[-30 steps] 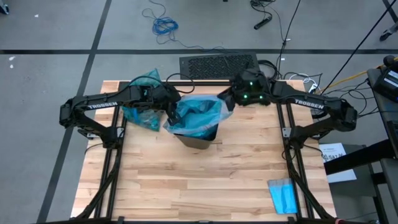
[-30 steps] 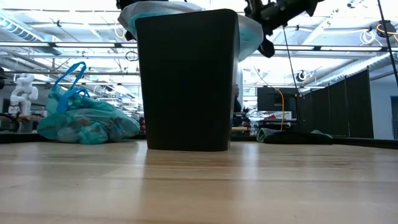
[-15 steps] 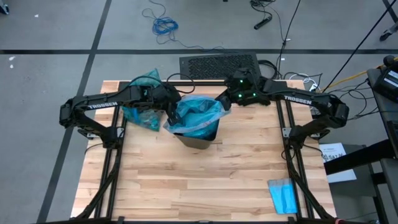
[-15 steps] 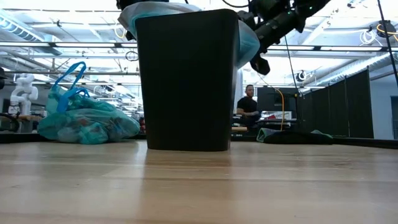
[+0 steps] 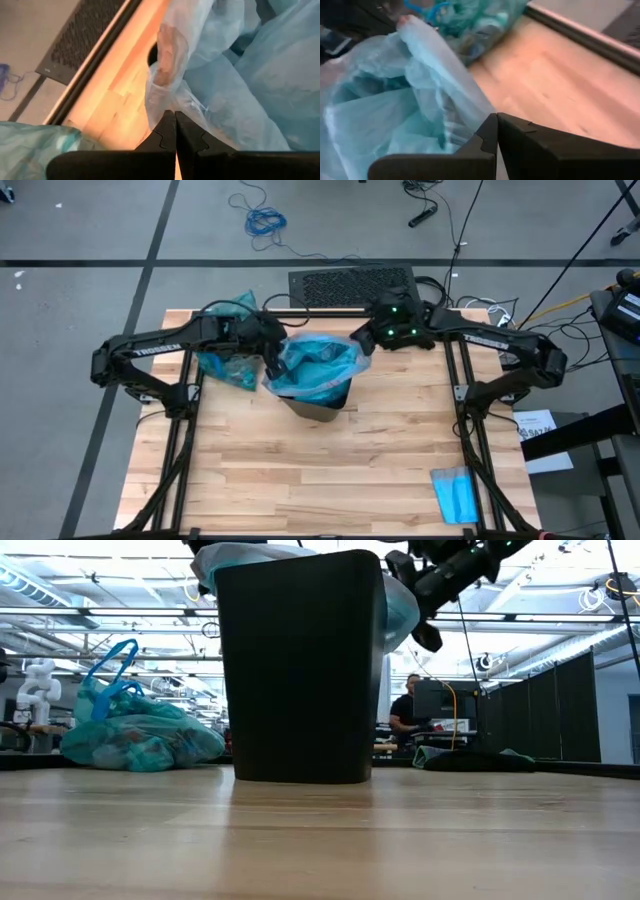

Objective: Place trash/remove bag and relplace

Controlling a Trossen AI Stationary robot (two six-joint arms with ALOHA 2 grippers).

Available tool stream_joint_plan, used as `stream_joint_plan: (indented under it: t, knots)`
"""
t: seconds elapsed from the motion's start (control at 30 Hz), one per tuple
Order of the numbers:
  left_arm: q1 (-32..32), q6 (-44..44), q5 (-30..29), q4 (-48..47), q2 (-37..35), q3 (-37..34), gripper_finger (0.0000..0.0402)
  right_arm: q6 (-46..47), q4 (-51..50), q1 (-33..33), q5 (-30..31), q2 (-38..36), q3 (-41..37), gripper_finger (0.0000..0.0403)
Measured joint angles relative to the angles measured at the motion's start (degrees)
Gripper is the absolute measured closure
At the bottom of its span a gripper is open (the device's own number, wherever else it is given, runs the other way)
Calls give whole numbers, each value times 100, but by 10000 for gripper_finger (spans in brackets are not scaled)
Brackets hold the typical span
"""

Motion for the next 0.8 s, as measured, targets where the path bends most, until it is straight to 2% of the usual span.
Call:
stream_joint_plan:
  t: [0.1, 0.27, 0.43, 0.57, 0.7, 0.8]
  knots:
    - [0, 142, -110, -16, -86, 28, 402, -41, -225, 2, 315, -197, -2, 403]
    - [0, 424, -348, 69, -103, 228, 402, -87, 69, 239, 374, -524, -2, 403]
    - [0, 849, -319, 745, -106, 315, 402, 32, 516, 775, 352, -564, -2, 403]
    - [115, 1158, 689, 1185, -13, 336, 402, 120, 626, 1197, 324, -419, -2, 403]
    - [271, 1154, 1728, 1042, 307, 332, 402, 245, 747, 1434, 323, -296, -2, 403]
    - [308, 1154, 1966, 1030, 520, 326, 402, 303, 848, 1539, 321, -221, -2, 403]
